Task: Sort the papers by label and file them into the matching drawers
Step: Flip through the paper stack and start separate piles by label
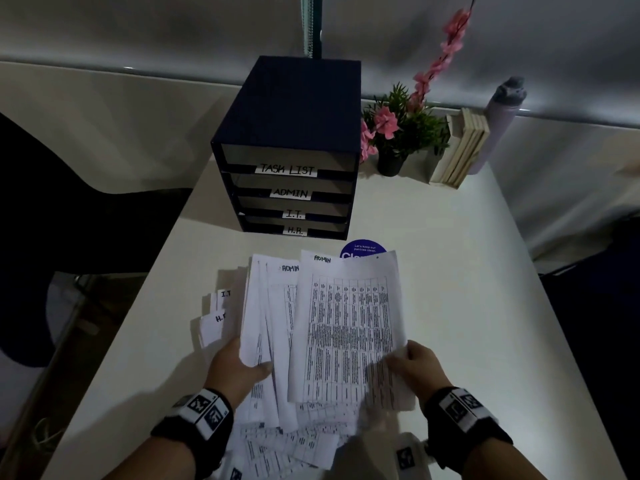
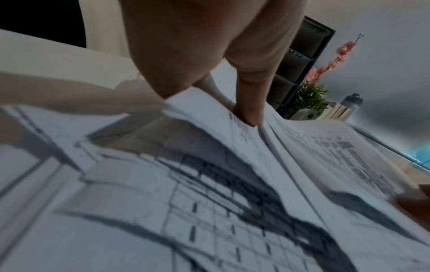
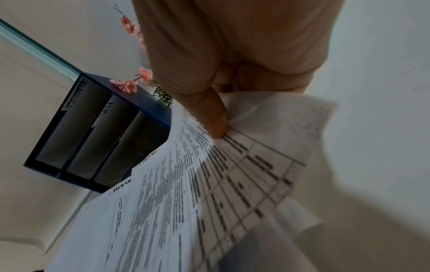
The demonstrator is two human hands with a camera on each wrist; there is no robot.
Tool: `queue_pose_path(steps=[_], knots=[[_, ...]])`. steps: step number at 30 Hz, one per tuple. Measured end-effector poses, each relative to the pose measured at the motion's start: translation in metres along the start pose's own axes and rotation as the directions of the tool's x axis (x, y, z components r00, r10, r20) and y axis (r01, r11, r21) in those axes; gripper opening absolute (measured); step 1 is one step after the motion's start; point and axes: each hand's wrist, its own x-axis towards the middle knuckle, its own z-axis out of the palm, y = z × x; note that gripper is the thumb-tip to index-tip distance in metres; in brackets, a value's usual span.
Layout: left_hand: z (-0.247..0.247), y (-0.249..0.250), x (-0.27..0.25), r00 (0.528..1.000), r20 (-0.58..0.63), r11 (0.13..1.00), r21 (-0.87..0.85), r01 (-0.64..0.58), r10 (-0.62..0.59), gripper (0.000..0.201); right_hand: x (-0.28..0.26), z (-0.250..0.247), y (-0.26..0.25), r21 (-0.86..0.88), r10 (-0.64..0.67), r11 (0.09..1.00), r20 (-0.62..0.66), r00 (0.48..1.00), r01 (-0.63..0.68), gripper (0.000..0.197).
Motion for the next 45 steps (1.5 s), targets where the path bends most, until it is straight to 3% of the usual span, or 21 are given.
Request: queue_pose_path(steps=[3, 8, 15, 19, 20, 23, 27, 31, 35, 39, 45], knots=[[-0.003, -0.002, 0.002, 0.999, -0.033, 1.000, 0.003, 0.001, -0.001, 0.058, 0.000, -0.008, 0.004, 0.019, 0.028, 0.999, 0.023, 0.999, -0.028, 0.030], [-0.002, -0.002, 0.004, 0.994, -0.102, 0.998, 0.036, 0.050, -0.046, 0.041, -0.002, -0.017, 0.011, 0.157, 0.051, 0.986, 0.033, 0.998, -0.055, 0.027], [-0.001, -0.001, 0.002, 0.988, -0.146, 0.998, -0.053, 0.037, -0.044, 0.067, 0.000, -0.018, 0.014, 0.275, 0.093, 0.954, 0.110, 0.990, -0.120, 0.037], [0.010, 0.008, 0.001, 0.991, -0.121, 0.997, -0.056, 0.048, -0.054, 0.044, -0.005, -0.014, 0.007, 0.333, 0.083, 0.933, 0.169, 0.982, -0.136, 0.037], [0.014, 0.011, 0.001, 0.993, -0.103, 0.998, -0.016, 0.059, -0.061, 0.038, -0.003, -0.011, 0.010, 0.326, 0.075, 0.937, 0.159, 0.984, -0.124, 0.031], [0.024, 0.015, 0.002, 0.995, -0.032, 0.991, 0.094, 0.094, -0.091, 0.045, 0.002, -0.005, 0.013, 0.259, 0.055, 0.963, 0.088, 0.995, -0.076, 0.015], [0.034, 0.027, -0.006, 0.997, 0.023, 0.996, 0.051, 0.071, -0.072, 0.038, -0.010, -0.004, -0.002, 0.147, -0.011, 0.989, 0.031, 0.999, 0.006, 0.006], [0.040, 0.040, -0.014, 0.994, 0.098, 0.998, 0.044, -0.047, 0.043, 0.049, -0.019, -0.002, -0.010, 0.104, -0.135, 0.986, 0.049, 0.990, 0.129, 0.016], [0.030, 0.069, -0.015, 0.986, 0.059, 0.987, -0.064, -0.150, 0.154, 0.035, -0.020, -0.013, -0.029, 0.400, -0.204, 0.907, 0.133, 0.970, 0.136, 0.050], [0.016, 0.093, -0.019, 0.975, 0.020, 0.938, -0.277, -0.207, 0.221, 0.023, -0.022, -0.023, -0.062, 0.573, -0.288, 0.788, 0.021, 0.957, 0.224, 0.049], [0.009, 0.119, -0.029, 0.919, -0.194, 0.877, -0.282, -0.389, 0.345, 0.011, -0.043, -0.015, -0.088, 0.531, -0.490, 0.698, -0.135, 0.861, 0.480, 0.048]])
